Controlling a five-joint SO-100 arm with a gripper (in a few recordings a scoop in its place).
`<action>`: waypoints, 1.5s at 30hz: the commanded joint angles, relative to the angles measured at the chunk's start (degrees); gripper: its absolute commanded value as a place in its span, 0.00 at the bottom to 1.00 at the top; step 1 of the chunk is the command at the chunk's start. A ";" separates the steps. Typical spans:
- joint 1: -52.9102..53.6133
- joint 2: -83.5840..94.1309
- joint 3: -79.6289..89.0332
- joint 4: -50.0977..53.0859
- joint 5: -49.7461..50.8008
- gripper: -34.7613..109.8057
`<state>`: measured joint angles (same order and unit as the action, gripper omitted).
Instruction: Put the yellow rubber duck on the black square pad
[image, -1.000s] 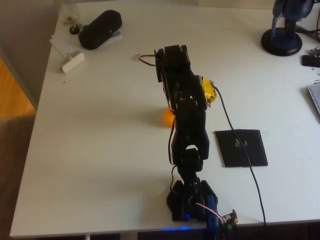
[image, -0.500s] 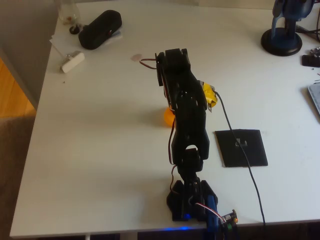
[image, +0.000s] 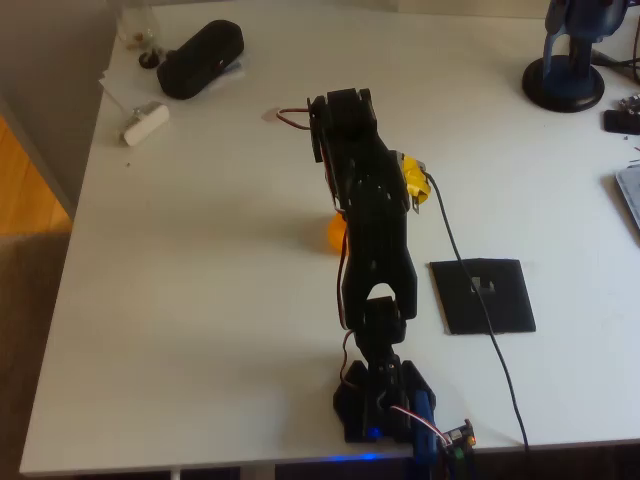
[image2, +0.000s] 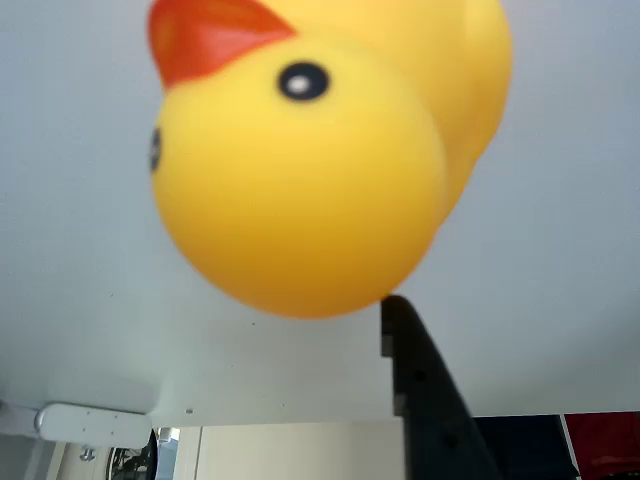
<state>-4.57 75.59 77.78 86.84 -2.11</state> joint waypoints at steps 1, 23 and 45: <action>-0.62 0.79 -2.02 0.79 0.00 0.58; 5.89 -3.34 -2.20 0.79 -0.53 0.58; 8.26 -3.16 -2.64 0.79 0.00 0.58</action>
<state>2.20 70.75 76.99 86.57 -2.11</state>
